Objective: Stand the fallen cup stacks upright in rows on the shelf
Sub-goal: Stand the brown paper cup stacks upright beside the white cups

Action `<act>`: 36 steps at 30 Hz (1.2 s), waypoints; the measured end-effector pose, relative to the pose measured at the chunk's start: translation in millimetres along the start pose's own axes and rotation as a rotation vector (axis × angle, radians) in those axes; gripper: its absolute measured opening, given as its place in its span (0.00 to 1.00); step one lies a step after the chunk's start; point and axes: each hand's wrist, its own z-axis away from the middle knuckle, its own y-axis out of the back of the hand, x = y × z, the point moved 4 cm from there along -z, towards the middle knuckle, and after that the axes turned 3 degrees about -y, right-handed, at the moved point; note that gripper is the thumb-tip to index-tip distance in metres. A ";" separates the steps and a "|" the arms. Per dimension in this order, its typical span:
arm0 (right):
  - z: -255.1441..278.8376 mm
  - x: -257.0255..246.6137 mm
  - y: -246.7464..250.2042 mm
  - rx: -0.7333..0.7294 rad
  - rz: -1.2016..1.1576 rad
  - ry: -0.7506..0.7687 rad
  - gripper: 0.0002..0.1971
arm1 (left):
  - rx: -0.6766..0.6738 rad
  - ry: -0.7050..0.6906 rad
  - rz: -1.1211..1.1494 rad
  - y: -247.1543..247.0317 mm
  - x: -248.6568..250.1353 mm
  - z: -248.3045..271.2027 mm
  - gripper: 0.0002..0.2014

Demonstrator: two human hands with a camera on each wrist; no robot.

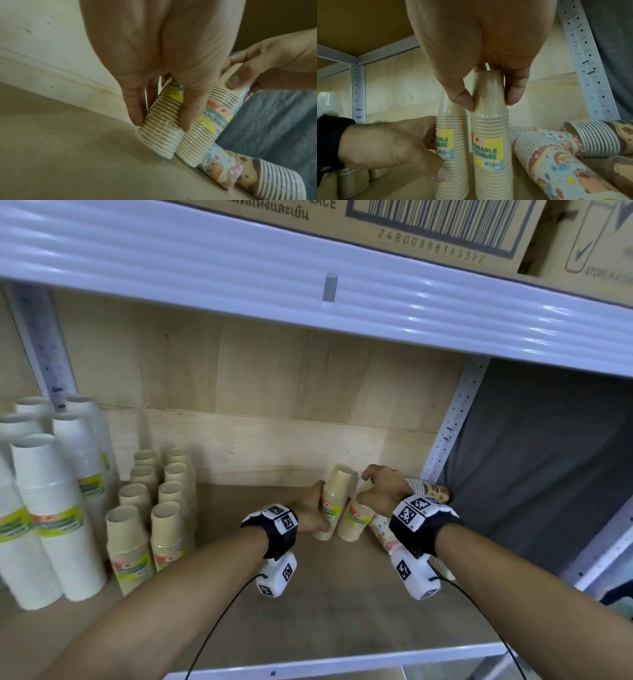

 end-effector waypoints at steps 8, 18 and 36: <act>14.3 2.3 -2.1 -0.105 0.059 -0.015 0.22 | -0.049 0.015 0.029 -25.0 -1.4 9.5 0.42; 22.5 0.2 -7.3 -0.159 0.014 -0.031 0.21 | -0.029 -0.010 0.080 -28.4 5.2 18.9 0.39; 26.9 -12.0 13.2 -0.150 0.039 -0.080 0.16 | 0.042 -0.129 -0.029 30.1 60.9 12.9 0.20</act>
